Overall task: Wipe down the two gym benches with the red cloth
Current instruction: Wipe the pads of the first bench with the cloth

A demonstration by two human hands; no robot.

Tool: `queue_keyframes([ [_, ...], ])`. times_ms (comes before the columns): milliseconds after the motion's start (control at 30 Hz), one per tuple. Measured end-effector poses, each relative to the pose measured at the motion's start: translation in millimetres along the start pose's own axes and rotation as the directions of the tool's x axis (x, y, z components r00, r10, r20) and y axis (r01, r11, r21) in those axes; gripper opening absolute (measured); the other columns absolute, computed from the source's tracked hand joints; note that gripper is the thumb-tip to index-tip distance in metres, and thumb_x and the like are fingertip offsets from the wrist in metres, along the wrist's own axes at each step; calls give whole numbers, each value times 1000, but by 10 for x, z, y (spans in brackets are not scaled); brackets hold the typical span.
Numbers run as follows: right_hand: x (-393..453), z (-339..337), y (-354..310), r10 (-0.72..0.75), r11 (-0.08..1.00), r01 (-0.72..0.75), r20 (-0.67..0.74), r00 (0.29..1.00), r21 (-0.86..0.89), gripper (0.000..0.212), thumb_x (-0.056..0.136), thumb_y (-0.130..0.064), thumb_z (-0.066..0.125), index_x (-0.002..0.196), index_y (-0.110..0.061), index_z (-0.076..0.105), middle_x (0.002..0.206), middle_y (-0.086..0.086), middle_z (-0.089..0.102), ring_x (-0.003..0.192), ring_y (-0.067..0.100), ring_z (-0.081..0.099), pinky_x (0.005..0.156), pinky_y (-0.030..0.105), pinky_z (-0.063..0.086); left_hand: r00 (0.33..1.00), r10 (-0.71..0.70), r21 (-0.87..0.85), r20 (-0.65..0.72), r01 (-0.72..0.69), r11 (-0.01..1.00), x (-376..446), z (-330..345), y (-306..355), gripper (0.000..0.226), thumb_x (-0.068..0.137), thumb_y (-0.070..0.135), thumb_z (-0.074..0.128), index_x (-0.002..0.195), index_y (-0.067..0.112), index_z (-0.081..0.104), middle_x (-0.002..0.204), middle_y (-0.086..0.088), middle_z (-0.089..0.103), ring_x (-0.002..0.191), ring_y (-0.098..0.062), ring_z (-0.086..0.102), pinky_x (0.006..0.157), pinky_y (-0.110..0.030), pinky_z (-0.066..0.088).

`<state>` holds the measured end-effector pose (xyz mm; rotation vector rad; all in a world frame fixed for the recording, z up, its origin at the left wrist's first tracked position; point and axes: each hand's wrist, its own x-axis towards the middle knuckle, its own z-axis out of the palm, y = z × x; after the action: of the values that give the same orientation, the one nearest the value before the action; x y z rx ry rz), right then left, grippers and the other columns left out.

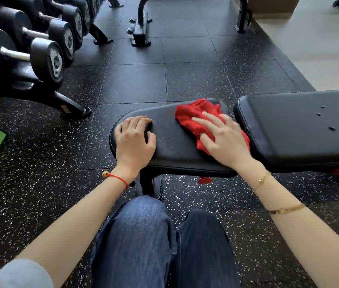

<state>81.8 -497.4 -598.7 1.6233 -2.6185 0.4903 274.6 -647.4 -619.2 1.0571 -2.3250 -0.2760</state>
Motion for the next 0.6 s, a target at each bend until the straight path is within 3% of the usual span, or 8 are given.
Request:
queue_keyframes([
  [133,469,8,102,209,978,-209,-11,978,6,47,96,-39,45,143,-42,43,157,-5,33,138,34,30,116,43,23,1000,-8,0,-5,8,1000,-7,-4,30,30,86,22,56,115,20,64,125,2,63,123,-23,51,110,-41,29],
  [267,516,124,-307,70,996,-68,32,997,-60,49,94,-44,44,143,-42,42,156,-5,34,136,34,31,114,43,21,1000,-25,-15,-2,25,1000,-12,-14,33,30,86,21,56,115,20,64,125,2,64,123,-23,51,110,-41,28],
  [433,-99,111,-445,-84,996,84,24,996,-18,50,92,-46,47,141,-45,43,153,-11,38,137,31,32,114,43,21,1000,-12,-35,9,12,999,-8,-31,16,32,86,20,57,117,19,66,127,1,64,124,-23,52,112,-42,31],
  [600,-215,29,-147,-10,1000,10,-34,999,7,48,91,-42,49,140,-45,45,152,-12,40,136,29,34,113,41,23,1000,-3,-49,3,3,999,-14,-10,-3,32,87,20,57,118,19,66,129,2,63,124,-20,51,112,-40,29],
])
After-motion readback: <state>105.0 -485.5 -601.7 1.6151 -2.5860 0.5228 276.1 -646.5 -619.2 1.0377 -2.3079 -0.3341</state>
